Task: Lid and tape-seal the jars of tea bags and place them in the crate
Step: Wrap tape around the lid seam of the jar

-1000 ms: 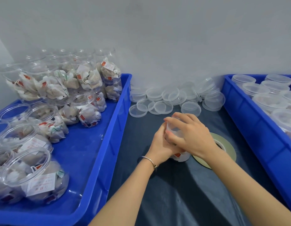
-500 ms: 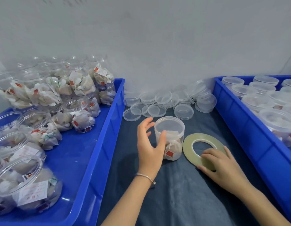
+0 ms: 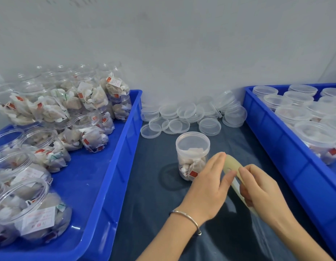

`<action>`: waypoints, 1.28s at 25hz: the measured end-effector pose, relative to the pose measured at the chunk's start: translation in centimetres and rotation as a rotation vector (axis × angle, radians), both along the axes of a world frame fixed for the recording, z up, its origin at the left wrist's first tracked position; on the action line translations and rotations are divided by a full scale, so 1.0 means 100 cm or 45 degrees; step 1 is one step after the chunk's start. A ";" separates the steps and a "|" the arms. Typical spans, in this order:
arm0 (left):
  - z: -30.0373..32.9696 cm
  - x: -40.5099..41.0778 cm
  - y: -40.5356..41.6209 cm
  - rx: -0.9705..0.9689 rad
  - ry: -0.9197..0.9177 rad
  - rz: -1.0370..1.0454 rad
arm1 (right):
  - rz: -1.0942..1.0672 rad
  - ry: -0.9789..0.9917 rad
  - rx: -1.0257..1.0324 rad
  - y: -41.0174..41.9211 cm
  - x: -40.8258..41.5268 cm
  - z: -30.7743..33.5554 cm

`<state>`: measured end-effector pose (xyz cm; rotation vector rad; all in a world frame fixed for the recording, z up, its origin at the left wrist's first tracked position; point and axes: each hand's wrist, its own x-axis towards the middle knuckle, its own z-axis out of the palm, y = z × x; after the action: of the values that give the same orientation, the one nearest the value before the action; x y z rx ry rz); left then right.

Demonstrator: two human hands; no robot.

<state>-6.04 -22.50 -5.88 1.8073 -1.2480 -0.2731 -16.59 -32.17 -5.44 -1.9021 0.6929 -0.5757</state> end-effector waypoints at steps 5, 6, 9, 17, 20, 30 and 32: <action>0.000 -0.002 0.005 -0.155 -0.129 0.069 | 0.030 0.047 -0.197 0.003 0.002 0.003; -0.001 -0.003 0.005 -0.192 -0.156 0.094 | 0.016 0.039 -0.204 0.003 0.002 0.002; -0.004 -0.003 0.005 -0.293 -0.209 0.152 | -0.028 0.013 -0.186 0.005 0.004 0.000; -0.018 -0.004 0.005 -0.436 -0.224 0.182 | 0.019 -0.029 -0.130 0.007 0.007 -0.007; -0.013 0.001 0.003 -0.268 0.105 0.196 | 0.197 -0.050 -0.094 0.004 0.001 0.001; -0.026 0.008 0.006 -0.046 1.201 0.228 | 0.677 0.019 -0.363 -0.021 -0.016 0.012; -0.025 0.009 0.008 -0.090 1.253 0.215 | 0.666 0.016 -0.426 -0.022 -0.017 0.012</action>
<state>-5.17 -21.69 -8.36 1.3875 -0.3973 -0.8766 -18.26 -34.35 -4.24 -2.2850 0.0865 -0.3560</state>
